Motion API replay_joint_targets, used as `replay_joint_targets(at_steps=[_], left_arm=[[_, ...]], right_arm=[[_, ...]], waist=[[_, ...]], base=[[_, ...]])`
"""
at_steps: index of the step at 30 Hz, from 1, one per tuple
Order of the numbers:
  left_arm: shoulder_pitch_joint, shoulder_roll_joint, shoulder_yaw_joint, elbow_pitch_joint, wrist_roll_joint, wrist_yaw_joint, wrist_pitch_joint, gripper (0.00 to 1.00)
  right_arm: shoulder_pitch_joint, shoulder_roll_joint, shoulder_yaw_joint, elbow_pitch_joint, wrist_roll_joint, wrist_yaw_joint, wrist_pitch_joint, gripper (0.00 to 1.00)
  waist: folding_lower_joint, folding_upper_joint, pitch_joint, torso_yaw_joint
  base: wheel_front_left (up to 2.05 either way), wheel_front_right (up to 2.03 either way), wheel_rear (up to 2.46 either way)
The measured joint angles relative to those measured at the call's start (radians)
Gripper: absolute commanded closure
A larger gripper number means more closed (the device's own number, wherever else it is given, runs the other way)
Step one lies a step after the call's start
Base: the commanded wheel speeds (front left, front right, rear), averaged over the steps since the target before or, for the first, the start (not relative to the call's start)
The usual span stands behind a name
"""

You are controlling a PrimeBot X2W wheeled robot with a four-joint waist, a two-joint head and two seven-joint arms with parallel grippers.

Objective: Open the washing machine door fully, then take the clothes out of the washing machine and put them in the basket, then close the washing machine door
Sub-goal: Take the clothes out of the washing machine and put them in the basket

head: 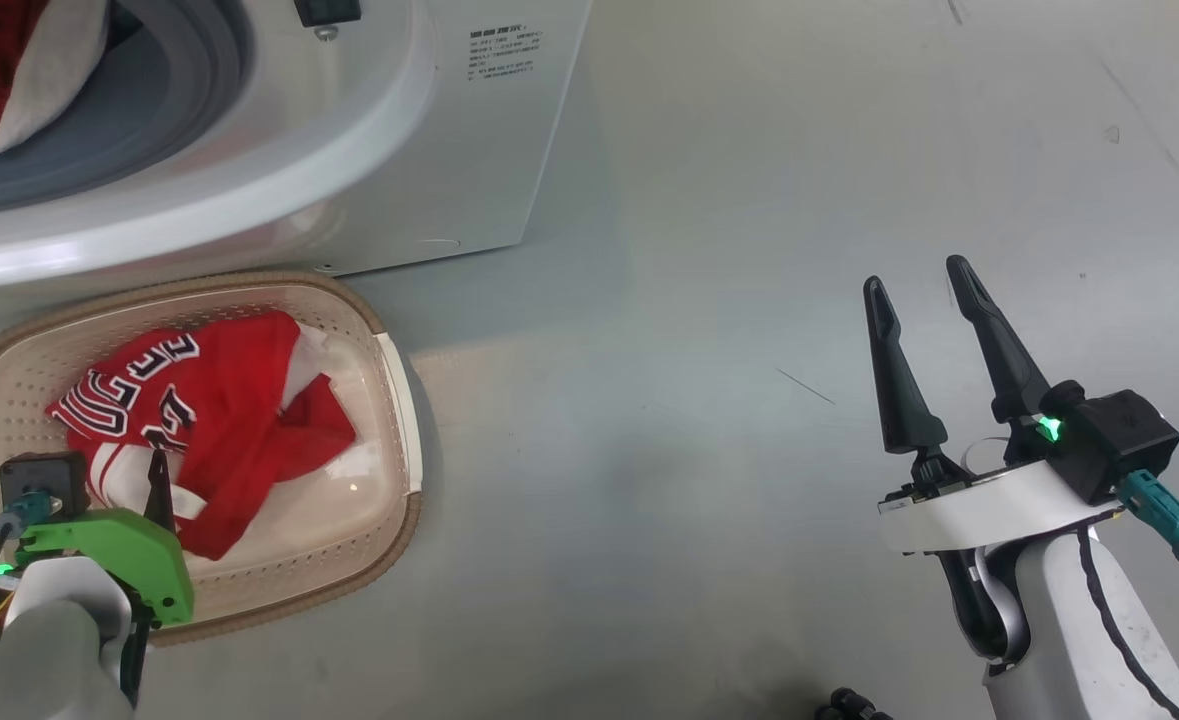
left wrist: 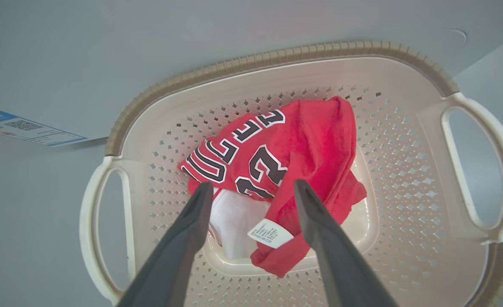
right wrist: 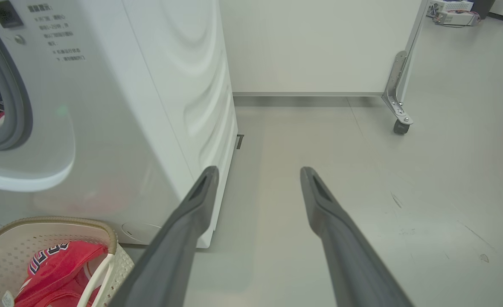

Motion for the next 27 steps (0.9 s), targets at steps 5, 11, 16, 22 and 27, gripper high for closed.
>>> replay_joint_targets(at_steps=[5,11,16,22,27], left_arm=[[-0.001,-0.004,0.001,0.014,-0.001,0.000,-0.022,0.00],[-0.012,-0.027,-0.012,0.010,-0.002,-0.002,-0.042,0.00],[-0.014,-0.038,-0.043,-0.013,0.016,-0.007,-0.050,0.00],[-0.013,-0.070,-0.057,-0.065,0.016,-0.018,-0.050,0.00],[-0.010,-0.073,-0.059,-0.174,0.016,-0.026,-0.051,0.00]], right_arm=[[0.000,0.000,-0.001,0.011,0.000,0.000,0.000,0.00],[0.000,0.000,-0.012,0.027,0.000,0.000,0.000,0.00],[0.001,0.000,-0.016,0.040,-0.001,0.000,0.000,0.00],[0.021,0.000,-0.024,0.059,-0.001,0.000,0.000,0.00],[0.043,0.000,-0.028,0.066,-0.001,0.000,0.000,0.00]], waist=[[0.0000,0.0000,-0.032,0.007],[0.0000,0.0000,-0.083,0.019],[0.0000,0.0000,-0.131,0.034],[0.0000,0.0000,-0.192,0.059],[0.0000,0.0000,-0.244,0.081]], base=[[0.00,0.00,0.00],[0.00,0.00,0.00],[0.00,0.00,0.00],[0.00,0.00,0.00],[0.00,0.00,0.00]])
